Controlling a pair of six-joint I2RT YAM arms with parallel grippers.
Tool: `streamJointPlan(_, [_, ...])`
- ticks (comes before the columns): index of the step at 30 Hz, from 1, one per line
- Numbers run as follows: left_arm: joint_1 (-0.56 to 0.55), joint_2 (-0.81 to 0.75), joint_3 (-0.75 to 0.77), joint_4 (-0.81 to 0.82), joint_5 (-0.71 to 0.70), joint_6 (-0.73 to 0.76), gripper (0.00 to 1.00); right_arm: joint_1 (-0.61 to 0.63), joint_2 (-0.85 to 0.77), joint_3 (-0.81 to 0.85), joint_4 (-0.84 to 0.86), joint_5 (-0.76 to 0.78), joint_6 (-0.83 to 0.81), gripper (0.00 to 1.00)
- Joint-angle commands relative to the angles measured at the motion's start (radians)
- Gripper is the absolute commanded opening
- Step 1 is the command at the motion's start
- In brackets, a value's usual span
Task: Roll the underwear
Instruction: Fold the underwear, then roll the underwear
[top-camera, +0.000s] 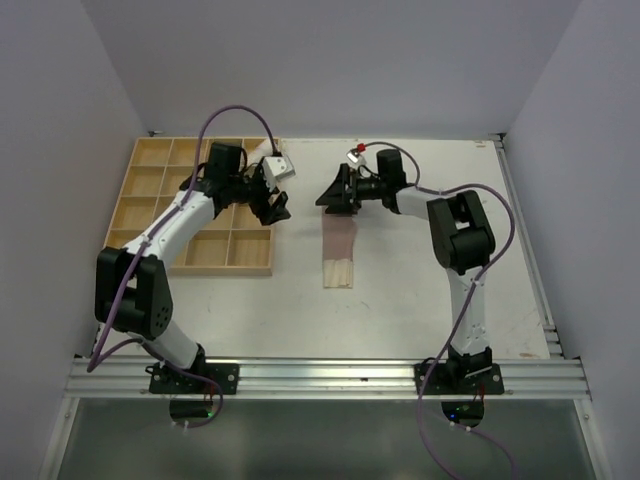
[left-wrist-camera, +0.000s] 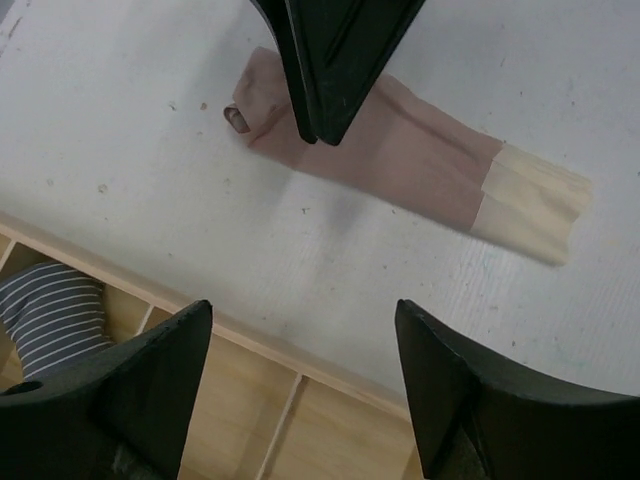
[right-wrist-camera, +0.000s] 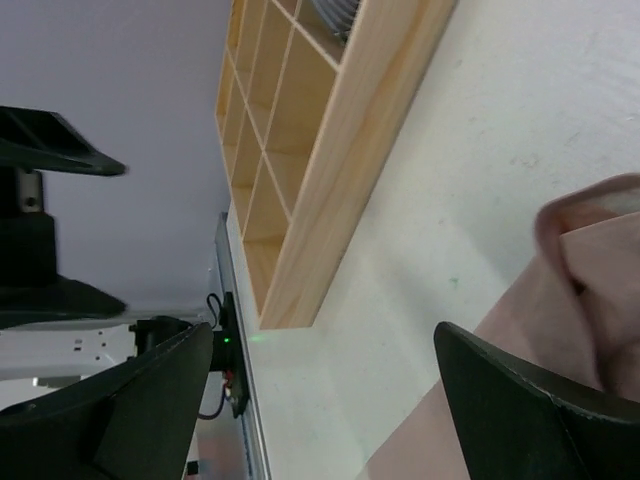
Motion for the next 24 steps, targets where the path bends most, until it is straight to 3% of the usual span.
streamJointPlan(1, [-0.080,-0.073,-0.089,-0.031,0.018,0.249,0.76,0.006,-0.227,-0.062,-0.133,-0.008,-0.087,0.94])
streamJointPlan(5, [-0.200,-0.118,-0.204,0.021,-0.018,0.374,0.69,0.012,-0.333,-0.216,-0.356,-0.014,-0.253,0.79])
streamJointPlan(11, [-0.352,-0.110,-0.332,0.150,-0.016,0.468,0.61,0.017,-0.318,-0.336,-0.493,-0.004,-0.388,0.53])
streamJointPlan(19, [-0.478,0.017,-0.315,0.191,-0.033,0.538,0.53,0.015,-0.154,-0.310,-0.508,0.062,-0.445,0.39])
streamJointPlan(24, [-0.516,0.086,-0.287,0.173,-0.077,0.569,0.42,0.017,-0.121,-0.317,-0.513,0.050,-0.433,0.34])
